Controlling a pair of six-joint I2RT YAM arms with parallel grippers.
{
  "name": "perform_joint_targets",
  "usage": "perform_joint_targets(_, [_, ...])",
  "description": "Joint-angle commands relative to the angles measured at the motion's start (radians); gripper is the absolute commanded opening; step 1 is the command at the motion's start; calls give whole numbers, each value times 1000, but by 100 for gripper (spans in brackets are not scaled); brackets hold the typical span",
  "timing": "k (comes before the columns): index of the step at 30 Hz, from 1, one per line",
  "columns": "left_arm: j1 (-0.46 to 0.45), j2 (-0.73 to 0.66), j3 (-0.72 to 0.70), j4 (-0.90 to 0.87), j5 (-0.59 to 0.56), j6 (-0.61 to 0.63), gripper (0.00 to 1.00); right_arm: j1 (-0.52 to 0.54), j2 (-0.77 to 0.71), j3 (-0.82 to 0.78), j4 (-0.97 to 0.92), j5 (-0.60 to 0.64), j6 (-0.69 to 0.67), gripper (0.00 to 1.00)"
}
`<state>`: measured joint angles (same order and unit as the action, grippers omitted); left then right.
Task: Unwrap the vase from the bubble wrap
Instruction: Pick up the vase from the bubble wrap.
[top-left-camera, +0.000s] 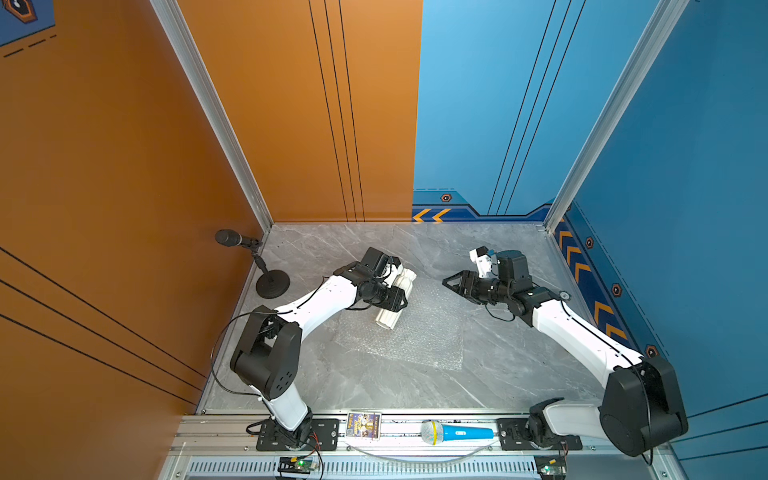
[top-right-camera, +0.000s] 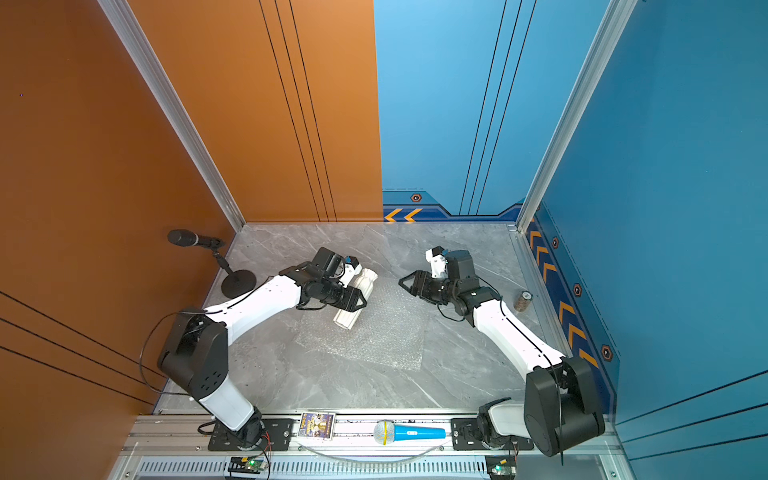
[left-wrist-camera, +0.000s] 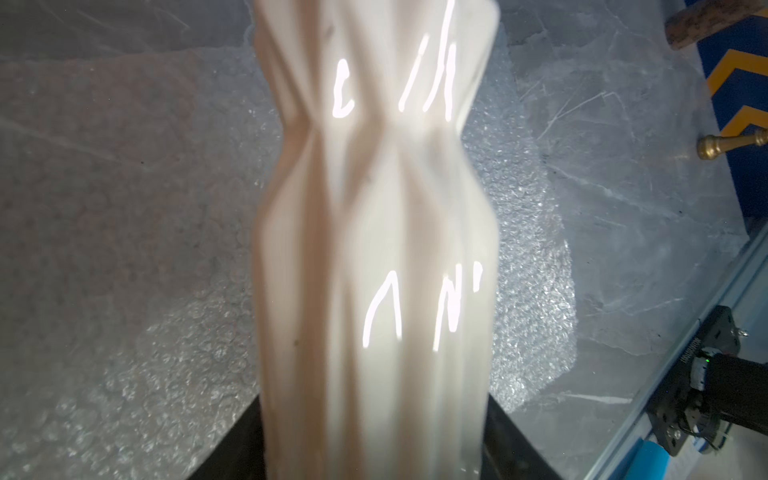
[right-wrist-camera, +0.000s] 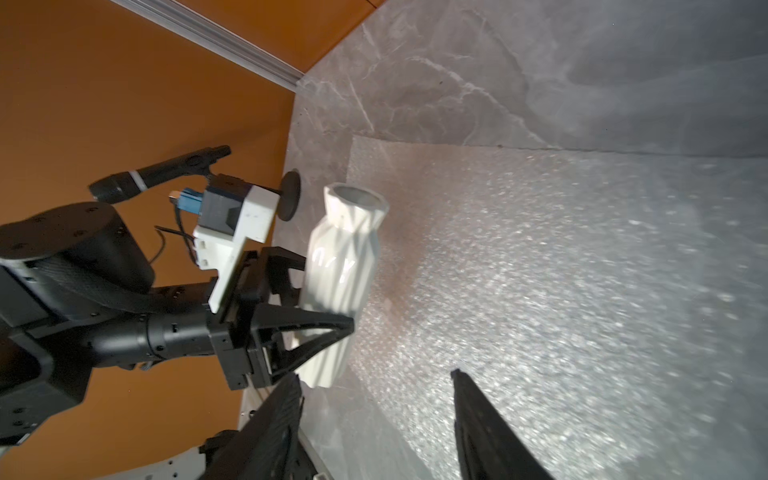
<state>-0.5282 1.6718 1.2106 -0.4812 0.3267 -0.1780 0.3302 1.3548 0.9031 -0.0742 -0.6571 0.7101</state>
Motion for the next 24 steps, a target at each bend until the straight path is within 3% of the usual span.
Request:
perform_joint_targets(1, [-23,-47,-5,30,94,39,11,44,56,-7,161,-54,109,61])
perform_joint_targets(14, [-45,-88,-2,54,174,37,11,111,170,54,277,-2,173,68])
perform_joint_targets(24, [-50,-95,-4,64,209,29,12,113,211,67,341,44,205,68])
